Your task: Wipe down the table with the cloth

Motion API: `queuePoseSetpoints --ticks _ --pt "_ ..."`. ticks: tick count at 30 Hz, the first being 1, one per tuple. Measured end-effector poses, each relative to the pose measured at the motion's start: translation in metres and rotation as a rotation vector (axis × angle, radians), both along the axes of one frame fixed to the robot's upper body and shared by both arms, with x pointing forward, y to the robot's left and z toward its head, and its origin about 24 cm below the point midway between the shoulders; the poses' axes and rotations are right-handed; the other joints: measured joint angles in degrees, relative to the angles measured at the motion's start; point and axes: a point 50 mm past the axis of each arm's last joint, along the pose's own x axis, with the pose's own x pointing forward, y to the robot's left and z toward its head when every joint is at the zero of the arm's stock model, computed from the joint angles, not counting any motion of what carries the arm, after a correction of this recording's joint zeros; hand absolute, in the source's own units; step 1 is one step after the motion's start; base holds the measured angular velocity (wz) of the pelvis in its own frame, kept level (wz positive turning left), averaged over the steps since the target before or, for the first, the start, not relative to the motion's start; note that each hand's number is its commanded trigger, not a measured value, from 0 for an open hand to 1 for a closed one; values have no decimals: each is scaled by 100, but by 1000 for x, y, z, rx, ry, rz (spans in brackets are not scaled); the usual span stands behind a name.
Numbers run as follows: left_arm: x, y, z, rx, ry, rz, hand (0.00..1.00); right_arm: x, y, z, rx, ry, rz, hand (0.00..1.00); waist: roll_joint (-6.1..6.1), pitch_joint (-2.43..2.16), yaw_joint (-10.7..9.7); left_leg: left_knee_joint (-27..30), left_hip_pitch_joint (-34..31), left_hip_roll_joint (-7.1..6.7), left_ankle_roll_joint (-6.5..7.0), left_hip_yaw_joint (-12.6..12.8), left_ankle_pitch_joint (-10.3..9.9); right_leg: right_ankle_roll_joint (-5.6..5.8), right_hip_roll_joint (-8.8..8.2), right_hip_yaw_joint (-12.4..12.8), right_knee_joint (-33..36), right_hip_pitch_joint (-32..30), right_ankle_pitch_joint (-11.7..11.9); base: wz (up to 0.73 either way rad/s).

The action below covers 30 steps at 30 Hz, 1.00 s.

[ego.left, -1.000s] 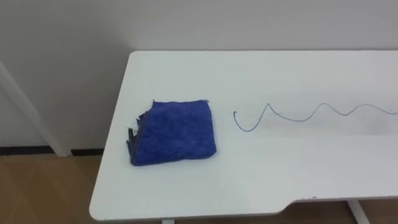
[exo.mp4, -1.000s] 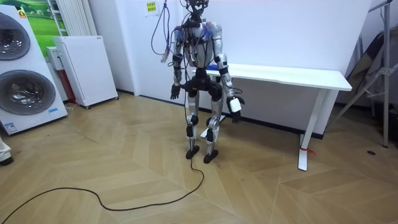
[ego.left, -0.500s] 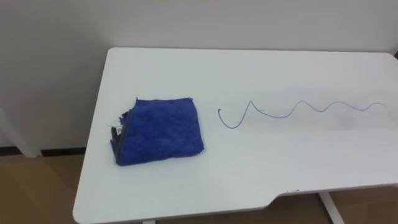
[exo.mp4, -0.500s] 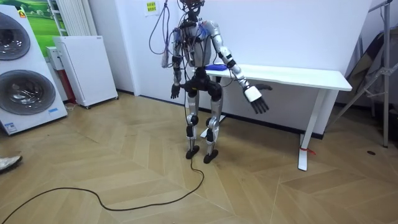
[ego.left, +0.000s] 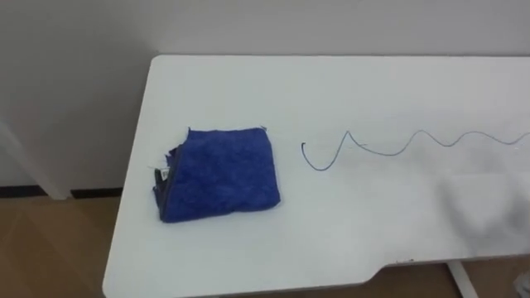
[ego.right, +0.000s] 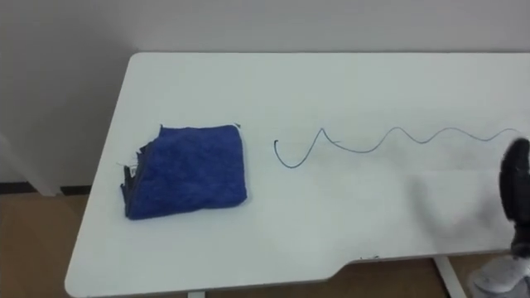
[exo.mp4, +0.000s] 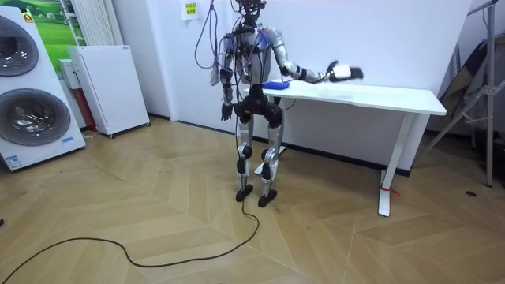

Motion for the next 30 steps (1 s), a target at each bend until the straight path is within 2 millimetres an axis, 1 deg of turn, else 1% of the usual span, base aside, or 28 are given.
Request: queuePoseSetpoints --ticks 1,2,3,4,5,6,8,9,10,12,13,14,16,18,21,24,27,30 --pt "0 0 0 0 2 -3 0 4 4 4 -19 -10 24 0 -20 15 39 0 -2 5 -1 -12 0 -3 0 -13 -5 16 2 12" --pt "-1 -1 0 0 6 -10 0 9 9 7 -46 -20 58 0 -45 40 74 2 -3 9 -2 -46 -1 -10 -3 -75 -50 58 7 22" --pt "0 -2 -1 -3 6 -16 0 13 11 10 -68 -23 76 0 -90 10 99 1 -5 5 -3 -117 -1 -17 -8 -128 -104 81 14 25" --pt "0 -3 0 -4 4 -19 0 16 13 12 -80 -26 86 0 -99 9 101 1 -10 5 -3 -128 -1 -16 -7 -130 -103 82 14 22" --pt "-3 -4 0 -6 10 -29 0 23 18 18 -104 -45 112 0 -93 15 129 0 -17 3 -3 -141 -1 -16 -7 -136 -101 86 15 9" --pt "-4 -5 0 -8 12 -33 0 25 21 22 -122 -56 126 0 -92 15 161 1 -18 2 -3 -149 -1 -15 -8 -145 -101 86 15 0" --pt "-1 -4 2 -12 -2 -38 0 36 33 33 -182 -84 189 0 -61 36 273 2 -26 0 -3 -168 -1 -9 -16 -203 -103 77 19 2" --pt "-2 -4 2 -12 0 -39 0 38 36 33 -193 -79 207 0 -58 34 283 1 -26 0 -3 -177 -1 -9 -18 -213 -102 78 19 9" --pt "-1 -4 3 -12 -6 -41 0 41 43 34 -220 -59 247 0 -52 31 335 1 -30 0 -4 -197 -1 -9 -19 -261 -98 78 19 7" --pt "5 -4 4 -17 -27 -52 0 46 57 35 -269 -27 330 0 -49 30 433 1 -81 1 -9 -279 2 -9 -14 -367 -102 85 19 15" --pt "5 -4 4 -17 -26 -54 0 48 60 35 -287 -17 349 0 -49 27 437 3 -93 0 -10 -299 3 -9 -16 -397 -101 83 19 19" --pt "7 -6 3 -20 -27 -62 0 51 67 35 -324 4 387 0 -55 25 439 11 -112 0 -12 -316 4 -10 -13 -401 -102 73 20 9" --pt "9 -9 3 -29 -26 -80 0 56 77 36 -368 26 440 0 -46 28 557 10 -124 -3 -13 -309 5 -10 -8 -380 -113 57 20 -2" --pt "10 -9 3 -27 -25 -87 0 58 94 37 -393 44 523 0 -43 29 627 10 -123 -3 -16 -316 6 -10 -11 -377 -124 55 20 0" --pt "11 -9 3 -26 -30 -91 0 60 105 41 -418 51 587 0 -43 24 705 10 -122 -4 -16 -345 7 -10 -9 -379 -138 58 20 6" --pt "13 -11 3 -30 -24 -118 0 64 119 42 -451 70 654 0 -43 24 730 9 -119 -16 -16 -437 7 -10 -16 -449 -202 121 20 15" --pt "14 -13 2 -42 -22 -135 0 68 132 41 -458 98 719 0 -35 29 812 7 -98 -13 -17 -454 7 -10 -12 -445 -207 148 20 4" --pt "16 -15 1 -51 -27 -153 0 67 143 33 -478 130 774 0 -36 35 888 -18 -106 -11 -18 -508 8 -10 -27 -469 -210 178 20 9"
